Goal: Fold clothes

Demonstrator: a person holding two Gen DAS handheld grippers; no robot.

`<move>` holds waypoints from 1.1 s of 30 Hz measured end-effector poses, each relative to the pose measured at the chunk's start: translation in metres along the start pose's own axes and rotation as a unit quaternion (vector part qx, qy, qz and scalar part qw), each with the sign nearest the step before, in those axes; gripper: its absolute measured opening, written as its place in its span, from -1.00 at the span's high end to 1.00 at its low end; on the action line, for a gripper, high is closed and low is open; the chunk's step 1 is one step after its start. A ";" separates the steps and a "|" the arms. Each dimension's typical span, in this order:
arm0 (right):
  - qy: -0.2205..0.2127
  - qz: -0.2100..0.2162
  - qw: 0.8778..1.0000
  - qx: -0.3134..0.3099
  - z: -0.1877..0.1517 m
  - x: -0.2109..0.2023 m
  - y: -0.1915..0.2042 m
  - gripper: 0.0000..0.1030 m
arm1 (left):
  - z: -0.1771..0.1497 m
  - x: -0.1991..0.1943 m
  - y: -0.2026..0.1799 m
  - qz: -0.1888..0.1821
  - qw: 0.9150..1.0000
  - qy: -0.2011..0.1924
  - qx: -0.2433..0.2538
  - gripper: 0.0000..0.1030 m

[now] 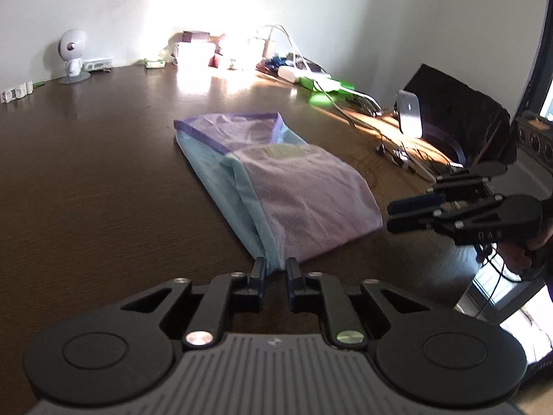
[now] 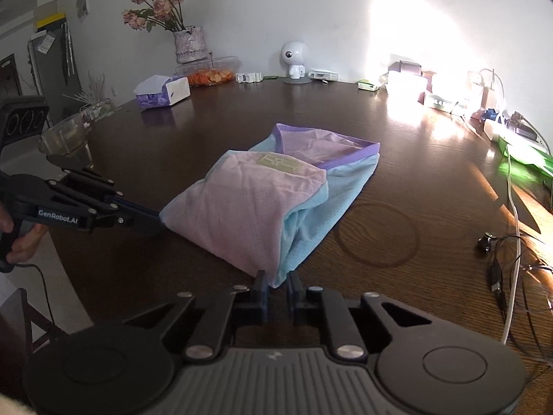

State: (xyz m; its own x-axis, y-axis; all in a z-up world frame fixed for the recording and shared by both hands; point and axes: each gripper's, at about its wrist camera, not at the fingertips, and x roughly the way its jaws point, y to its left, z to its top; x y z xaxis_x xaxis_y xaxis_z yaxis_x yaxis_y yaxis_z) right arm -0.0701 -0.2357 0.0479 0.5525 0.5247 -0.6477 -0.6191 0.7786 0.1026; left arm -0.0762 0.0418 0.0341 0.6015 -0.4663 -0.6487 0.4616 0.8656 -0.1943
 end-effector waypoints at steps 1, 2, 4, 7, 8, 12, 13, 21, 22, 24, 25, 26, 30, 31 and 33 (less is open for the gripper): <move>-0.002 0.003 1.000 0.000 0.003 -0.001 -0.001 0.51 | 0.011 0.001 0.004 0.007 1.000 -0.008 -0.016 0.34; -0.008 -0.003 1.000 0.008 0.011 0.000 -0.007 0.51 | 0.023 0.005 0.008 0.018 0.999 -0.019 -0.034 0.19; -0.026 -0.020 0.999 0.032 0.031 0.002 -0.022 0.42 | 0.051 0.019 0.017 0.040 0.997 -0.034 -0.058 0.04; -0.043 -0.041 0.994 0.094 0.068 0.024 -0.062 0.28 | 0.095 0.057 0.029 0.072 0.994 -0.037 -0.077 -0.03; -0.036 -0.045 0.992 0.116 0.081 0.036 -0.076 0.28 | 0.109 0.074 0.036 0.085 0.992 -0.028 -0.091 -0.04; -0.004 -0.070 0.989 0.130 0.122 0.098 -0.103 0.28 | 0.142 0.131 0.066 0.137 0.982 0.018 -0.127 -0.01; 0.006 -0.077 0.988 0.131 0.128 0.112 -0.107 0.29 | 0.144 0.136 0.072 0.136 0.981 0.022 -0.140 0.16; 0.019 -0.076 0.987 0.137 0.132 0.143 -0.117 0.96 | 0.135 0.130 0.078 0.106 0.981 -0.010 -0.164 0.95; 0.010 -0.076 0.988 0.134 0.132 0.136 -0.117 0.96 | 0.134 0.122 0.075 0.105 0.981 -0.020 -0.162 0.96; -0.009 -0.065 0.990 0.128 0.130 0.115 -0.113 0.96 | 0.131 0.101 0.064 0.098 0.983 -0.039 -0.148 0.96; -0.019 -0.060 0.990 0.125 0.129 0.105 -0.112 0.96 | 0.127 0.091 0.058 0.095 0.985 -0.045 -0.139 0.96; -0.026 -0.054 0.991 0.119 0.126 0.093 -0.110 0.97 | 0.121 0.078 0.051 0.096 0.986 -0.054 -0.128 0.96; -0.043 -0.035 0.995 0.085 0.106 0.048 -0.092 0.97 | 0.089 0.041 0.024 0.103 0.986 -0.069 -0.107 0.96; -0.041 -0.027 0.996 0.078 0.098 0.039 -0.086 0.96 | 0.076 0.033 0.017 0.106 0.987 -0.068 -0.105 0.96; -0.032 -0.013 0.997 0.064 0.079 0.026 -0.073 0.97 | 0.052 0.023 0.007 0.109 0.986 -0.063 -0.106 0.95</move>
State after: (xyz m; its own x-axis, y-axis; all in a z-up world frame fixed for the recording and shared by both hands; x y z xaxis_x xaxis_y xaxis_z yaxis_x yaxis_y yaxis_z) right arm 0.0332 -0.2516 0.0834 0.6039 0.5221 -0.6022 -0.5305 0.8272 0.1851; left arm -0.0252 0.0272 0.0562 0.7532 -0.2726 -0.5987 0.1743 0.9603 -0.2180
